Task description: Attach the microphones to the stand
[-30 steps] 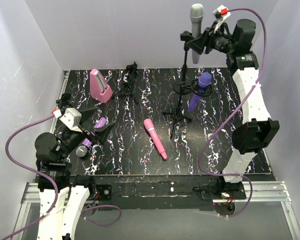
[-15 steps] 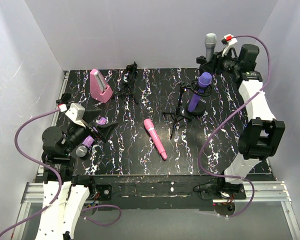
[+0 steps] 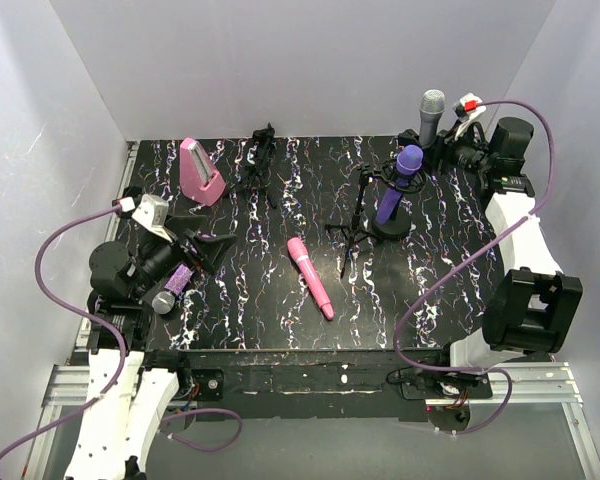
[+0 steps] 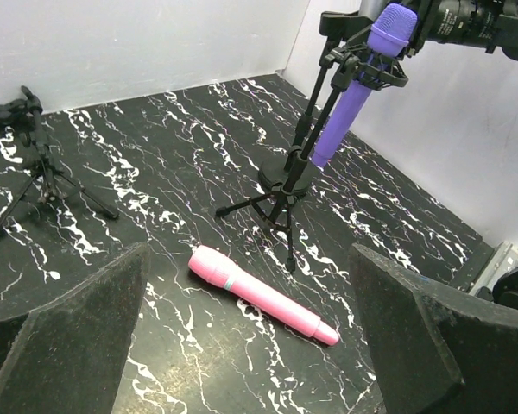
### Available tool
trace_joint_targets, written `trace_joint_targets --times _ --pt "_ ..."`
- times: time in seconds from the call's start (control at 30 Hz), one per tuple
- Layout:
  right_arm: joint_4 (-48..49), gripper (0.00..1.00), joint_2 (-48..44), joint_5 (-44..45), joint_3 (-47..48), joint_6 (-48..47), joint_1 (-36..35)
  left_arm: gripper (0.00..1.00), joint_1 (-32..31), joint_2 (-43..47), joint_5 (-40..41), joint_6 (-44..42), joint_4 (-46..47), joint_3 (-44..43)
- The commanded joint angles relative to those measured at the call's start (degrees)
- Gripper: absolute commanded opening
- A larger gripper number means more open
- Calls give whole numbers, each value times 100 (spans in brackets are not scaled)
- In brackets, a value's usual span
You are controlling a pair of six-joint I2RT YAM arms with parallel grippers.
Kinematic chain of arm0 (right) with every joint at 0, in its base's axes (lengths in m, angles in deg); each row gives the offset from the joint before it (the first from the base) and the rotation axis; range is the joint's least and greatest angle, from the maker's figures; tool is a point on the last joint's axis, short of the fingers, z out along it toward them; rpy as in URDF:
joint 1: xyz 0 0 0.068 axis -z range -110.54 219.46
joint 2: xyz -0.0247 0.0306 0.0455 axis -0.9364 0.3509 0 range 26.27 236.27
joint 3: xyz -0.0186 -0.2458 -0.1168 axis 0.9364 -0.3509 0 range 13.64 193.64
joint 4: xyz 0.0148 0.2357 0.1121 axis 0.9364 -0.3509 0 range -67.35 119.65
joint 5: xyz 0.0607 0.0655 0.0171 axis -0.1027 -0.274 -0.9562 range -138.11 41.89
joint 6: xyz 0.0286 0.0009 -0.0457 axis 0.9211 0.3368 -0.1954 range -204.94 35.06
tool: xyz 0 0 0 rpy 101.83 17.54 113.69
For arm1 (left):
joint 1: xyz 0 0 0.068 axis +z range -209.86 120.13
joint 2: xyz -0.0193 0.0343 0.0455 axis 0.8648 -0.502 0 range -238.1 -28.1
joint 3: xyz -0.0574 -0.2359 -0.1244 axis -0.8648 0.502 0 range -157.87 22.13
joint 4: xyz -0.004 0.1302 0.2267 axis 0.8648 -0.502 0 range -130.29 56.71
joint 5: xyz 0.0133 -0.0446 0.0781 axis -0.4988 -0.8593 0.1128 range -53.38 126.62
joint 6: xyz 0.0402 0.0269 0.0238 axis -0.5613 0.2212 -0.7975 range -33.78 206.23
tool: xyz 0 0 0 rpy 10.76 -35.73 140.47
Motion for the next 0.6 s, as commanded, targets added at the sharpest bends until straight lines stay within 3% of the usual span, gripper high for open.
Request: trace_joint_targets --times 0.0,0.23,0.57 --pt "534 53 -390 -380 -104 38 26 98 -10 -167 111 221 122 24" --pt "367 79 -697 -354 -271 12 44 98 -18 -404 103 414 333 -29" --pt "-783 87 -1189 -204 19 -322 272 98 -10 -1211 462 730 307 -388"
